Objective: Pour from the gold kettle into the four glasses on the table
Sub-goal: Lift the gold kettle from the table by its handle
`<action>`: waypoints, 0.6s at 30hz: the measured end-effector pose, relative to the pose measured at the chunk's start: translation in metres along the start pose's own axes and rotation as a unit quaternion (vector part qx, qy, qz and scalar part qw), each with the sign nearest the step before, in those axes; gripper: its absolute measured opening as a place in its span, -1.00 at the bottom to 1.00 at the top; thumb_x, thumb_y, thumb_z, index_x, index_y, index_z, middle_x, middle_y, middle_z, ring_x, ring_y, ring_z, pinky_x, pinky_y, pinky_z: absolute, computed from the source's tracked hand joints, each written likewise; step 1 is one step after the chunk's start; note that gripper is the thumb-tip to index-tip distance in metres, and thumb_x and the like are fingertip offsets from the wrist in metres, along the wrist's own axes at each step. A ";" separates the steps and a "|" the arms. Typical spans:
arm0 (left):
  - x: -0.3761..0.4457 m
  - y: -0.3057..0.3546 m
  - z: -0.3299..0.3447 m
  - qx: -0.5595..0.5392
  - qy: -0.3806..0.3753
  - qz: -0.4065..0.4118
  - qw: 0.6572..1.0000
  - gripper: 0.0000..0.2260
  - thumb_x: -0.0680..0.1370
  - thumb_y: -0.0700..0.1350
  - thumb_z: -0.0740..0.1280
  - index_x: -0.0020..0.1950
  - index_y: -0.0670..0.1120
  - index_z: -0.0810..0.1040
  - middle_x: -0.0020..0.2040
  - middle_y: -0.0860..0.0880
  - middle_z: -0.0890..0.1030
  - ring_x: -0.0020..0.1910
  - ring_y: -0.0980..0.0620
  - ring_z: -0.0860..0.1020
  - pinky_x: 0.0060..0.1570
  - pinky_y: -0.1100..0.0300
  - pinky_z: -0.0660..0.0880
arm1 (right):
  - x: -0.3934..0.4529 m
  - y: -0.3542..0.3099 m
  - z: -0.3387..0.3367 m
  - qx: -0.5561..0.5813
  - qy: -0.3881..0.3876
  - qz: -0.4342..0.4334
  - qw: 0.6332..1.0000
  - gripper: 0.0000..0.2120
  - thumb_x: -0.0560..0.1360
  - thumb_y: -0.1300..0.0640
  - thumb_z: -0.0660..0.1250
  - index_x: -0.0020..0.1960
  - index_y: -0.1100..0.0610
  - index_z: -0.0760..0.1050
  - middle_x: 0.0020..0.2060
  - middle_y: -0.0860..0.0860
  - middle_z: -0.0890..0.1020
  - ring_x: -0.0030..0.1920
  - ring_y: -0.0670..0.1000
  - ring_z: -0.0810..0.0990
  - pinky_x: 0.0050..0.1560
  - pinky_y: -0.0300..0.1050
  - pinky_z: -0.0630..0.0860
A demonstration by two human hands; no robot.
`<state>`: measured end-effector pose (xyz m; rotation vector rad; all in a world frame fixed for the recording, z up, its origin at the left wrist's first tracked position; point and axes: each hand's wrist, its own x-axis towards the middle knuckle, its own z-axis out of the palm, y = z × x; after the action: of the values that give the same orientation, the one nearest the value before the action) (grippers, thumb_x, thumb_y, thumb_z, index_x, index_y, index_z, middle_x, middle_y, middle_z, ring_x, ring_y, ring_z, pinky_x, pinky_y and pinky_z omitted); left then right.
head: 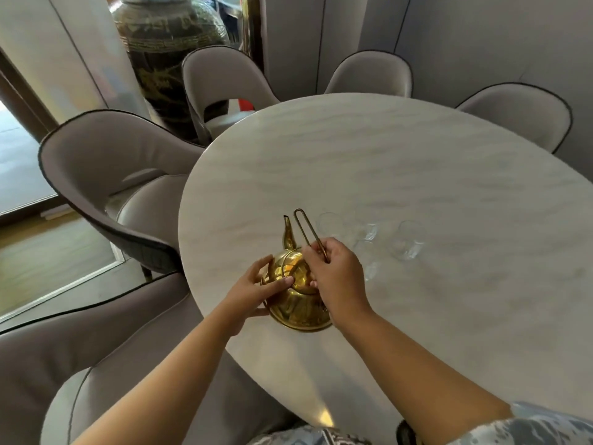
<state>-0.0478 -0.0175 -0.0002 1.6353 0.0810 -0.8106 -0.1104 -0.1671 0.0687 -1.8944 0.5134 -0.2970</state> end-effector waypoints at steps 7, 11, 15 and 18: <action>-0.019 0.003 0.061 0.010 -0.039 0.017 0.999 -0.33 0.33 0.09 0.56 0.38 0.21 0.37 0.22 -0.03 0.47 0.12 -0.04 0.56 0.03 -0.09 0.64 | -0.025 0.011 -0.057 0.022 0.127 0.010 0.992 -0.79 0.51 -0.01 0.39 -0.23 0.08 0.58 -0.45 -0.08 0.57 -0.43 -0.08 0.50 -0.33 -0.16 0.49; -0.022 0.007 0.099 0.011 -0.069 0.024 0.997 -0.35 0.33 0.08 0.57 0.36 0.23 0.38 0.13 0.06 0.46 0.13 -0.07 0.56 0.07 -0.11 0.62 | -0.035 0.014 -0.090 0.019 0.188 0.020 0.982 -0.81 0.50 0.02 0.41 -0.24 0.09 0.60 -0.41 -0.04 0.62 -0.37 -0.04 0.58 -0.31 -0.11 0.58; -0.021 0.014 0.134 0.018 -0.102 0.023 0.994 -0.32 0.32 0.09 0.57 0.38 0.22 0.37 0.13 0.05 0.46 0.13 -0.07 0.56 0.08 -0.12 0.61 | -0.038 0.017 -0.123 0.018 0.238 0.023 0.971 -0.80 0.50 0.03 0.41 -0.26 0.09 0.61 -0.45 -0.06 0.59 -0.42 -0.06 0.53 -0.34 -0.13 0.54; -0.017 0.024 0.159 0.026 -0.133 0.018 0.991 -0.31 0.32 0.09 0.56 0.39 0.20 0.36 0.18 0.00 0.46 0.16 -0.09 0.55 0.11 -0.14 0.60 | -0.036 0.018 -0.146 0.016 0.265 0.034 0.964 -0.77 0.50 0.04 0.41 -0.27 0.13 0.60 -0.50 -0.06 0.53 -0.47 -0.07 0.46 -0.39 -0.17 0.45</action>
<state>-0.1219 -0.1583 0.0280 1.5587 -0.1601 -1.0025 -0.2096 -0.2748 0.1069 -1.7542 0.9213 -0.7720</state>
